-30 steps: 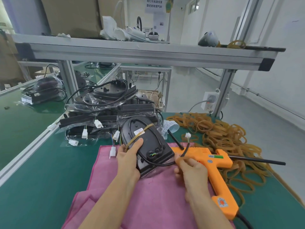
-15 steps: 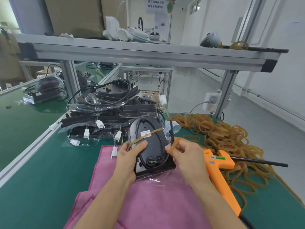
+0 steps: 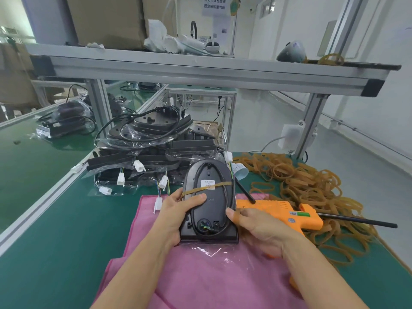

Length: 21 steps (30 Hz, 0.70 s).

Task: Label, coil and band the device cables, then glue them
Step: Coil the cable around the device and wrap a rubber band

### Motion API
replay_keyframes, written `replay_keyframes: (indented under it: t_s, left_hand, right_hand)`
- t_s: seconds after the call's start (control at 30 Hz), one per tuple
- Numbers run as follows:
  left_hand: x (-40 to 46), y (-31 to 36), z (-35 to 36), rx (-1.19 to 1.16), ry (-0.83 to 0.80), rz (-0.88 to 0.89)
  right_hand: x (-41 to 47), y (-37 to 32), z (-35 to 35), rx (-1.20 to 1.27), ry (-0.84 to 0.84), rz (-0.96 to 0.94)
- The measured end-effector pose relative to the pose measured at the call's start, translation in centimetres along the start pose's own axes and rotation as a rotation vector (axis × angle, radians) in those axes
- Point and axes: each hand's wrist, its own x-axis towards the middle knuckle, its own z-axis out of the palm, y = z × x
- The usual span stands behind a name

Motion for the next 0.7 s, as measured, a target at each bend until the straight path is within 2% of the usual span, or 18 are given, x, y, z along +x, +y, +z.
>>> replay_keyframes:
  t_s: [0.2, 0.3, 0.4, 0.53, 0.7]
  left_hand:
    - [0.3, 0.0, 1.0, 0.088, 0.033, -0.026]
    - [0.2, 0.0, 1.8, 0.104, 0.011, -0.032]
    - [-0.2, 0.1, 1.8, 0.129, -0.141, -0.037]
    - [-1.3, -0.2, 1.3, 0.371, -0.306, 0.102]
    - [-1.8, -1.3, 2.2, 0.383, -0.267, 0.272]
  right_hand:
    - [-0.7, 0.2, -0.7, 0.181, -0.115, 0.02]
    - [-0.5, 0.4, -0.7, 0.203, -0.022, -0.03]
    - [-0.3, 0.2, -0.7, 0.222, 0.097, -0.082]
    - [-0.4, 0.5, -1.3, 0.249, 0.122, -0.138]
    - [0.2, 1.0, -1.1, 0.275, 0.154, -0.135]
